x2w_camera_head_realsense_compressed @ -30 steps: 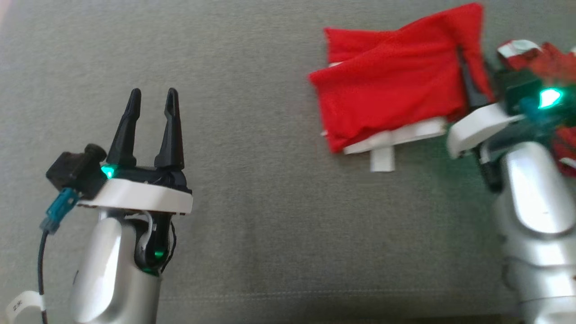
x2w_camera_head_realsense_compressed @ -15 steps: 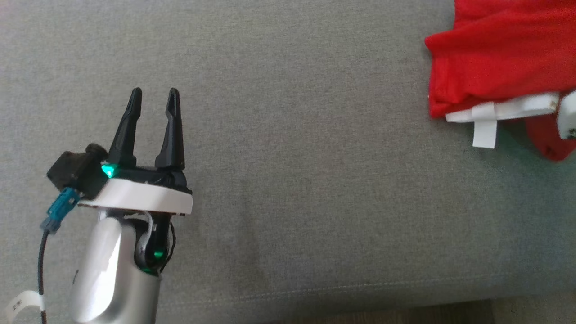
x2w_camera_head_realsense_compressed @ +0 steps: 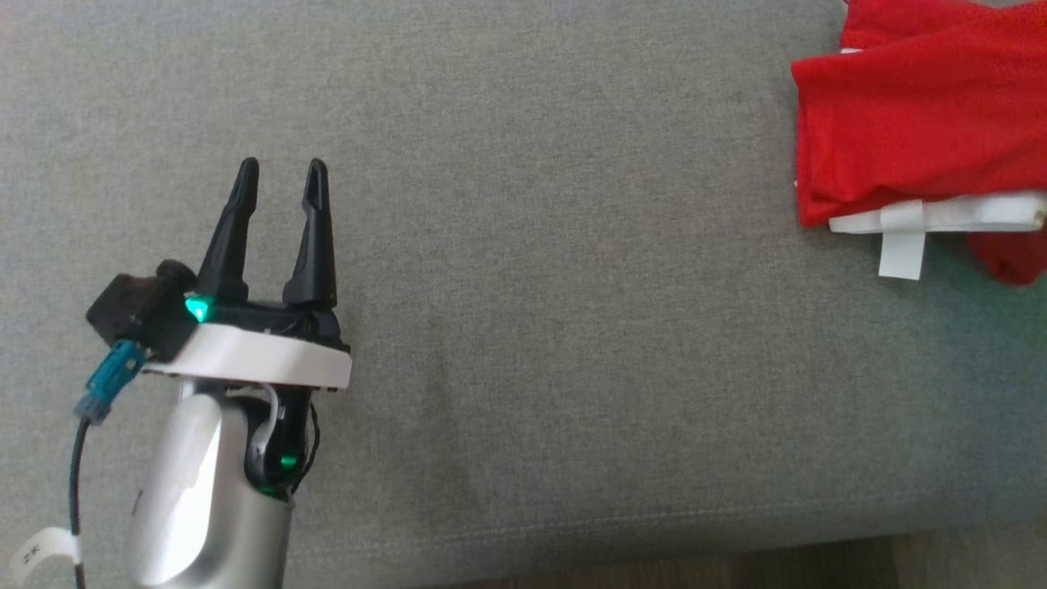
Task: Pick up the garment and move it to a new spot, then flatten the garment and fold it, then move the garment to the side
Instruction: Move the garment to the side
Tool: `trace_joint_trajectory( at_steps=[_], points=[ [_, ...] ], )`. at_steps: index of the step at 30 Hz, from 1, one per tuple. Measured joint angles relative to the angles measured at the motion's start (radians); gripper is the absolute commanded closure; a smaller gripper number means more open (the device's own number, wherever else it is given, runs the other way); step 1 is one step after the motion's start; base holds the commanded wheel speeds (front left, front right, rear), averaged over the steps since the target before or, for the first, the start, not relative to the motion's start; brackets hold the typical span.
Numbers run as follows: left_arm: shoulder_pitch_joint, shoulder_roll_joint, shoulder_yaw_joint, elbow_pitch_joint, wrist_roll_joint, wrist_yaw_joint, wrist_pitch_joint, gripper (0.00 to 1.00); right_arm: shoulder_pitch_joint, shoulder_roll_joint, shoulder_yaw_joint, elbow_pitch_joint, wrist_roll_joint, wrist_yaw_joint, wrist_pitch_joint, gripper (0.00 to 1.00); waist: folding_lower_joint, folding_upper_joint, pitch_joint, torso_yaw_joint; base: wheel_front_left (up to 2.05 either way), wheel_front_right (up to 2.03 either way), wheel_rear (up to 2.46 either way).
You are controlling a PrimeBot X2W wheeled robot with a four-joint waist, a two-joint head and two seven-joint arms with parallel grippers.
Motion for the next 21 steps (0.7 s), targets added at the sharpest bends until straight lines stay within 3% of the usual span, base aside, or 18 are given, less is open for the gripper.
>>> trace_joint_trajectory(
  at_steps=[1,2,3,15,21],
  points=[
    [-0.001,0.000,0.000,0.000,0.000,0.000,0.000,0.00,0.005,0.006,-0.007,-0.001,0.005,0.000,0.000,1.00,0.0000,0.0000,0.003,0.001,0.00,0.00,0.00],
    [-0.002,0.000,0.000,0.000,0.000,0.000,0.000,0.00,0.007,0.016,-0.014,-0.005,0.014,0.000,0.000,0.37,0.0000,0.0000,0.005,0.002,0.00,0.00,0.00],
    [-0.002,0.000,0.000,0.000,0.000,0.000,0.000,0.00,0.006,0.027,-0.018,-0.010,0.019,0.000,0.002,0.00,0.0000,0.0000,0.007,0.003,0.00,0.00,0.00],
    [-0.018,0.000,-0.003,0.013,0.007,0.000,0.000,0.00,0.001,0.068,-0.004,-0.095,-0.041,0.000,-0.003,0.00,-0.0001,0.0000,-0.034,0.026,0.00,0.00,0.00],
    [-0.012,0.000,-0.002,0.024,-0.007,0.000,0.000,0.00,-0.024,0.137,0.066,-0.101,-0.021,0.000,-0.038,0.00,0.0000,0.0000,-0.092,0.046,0.00,0.00,0.00]
  ],
)
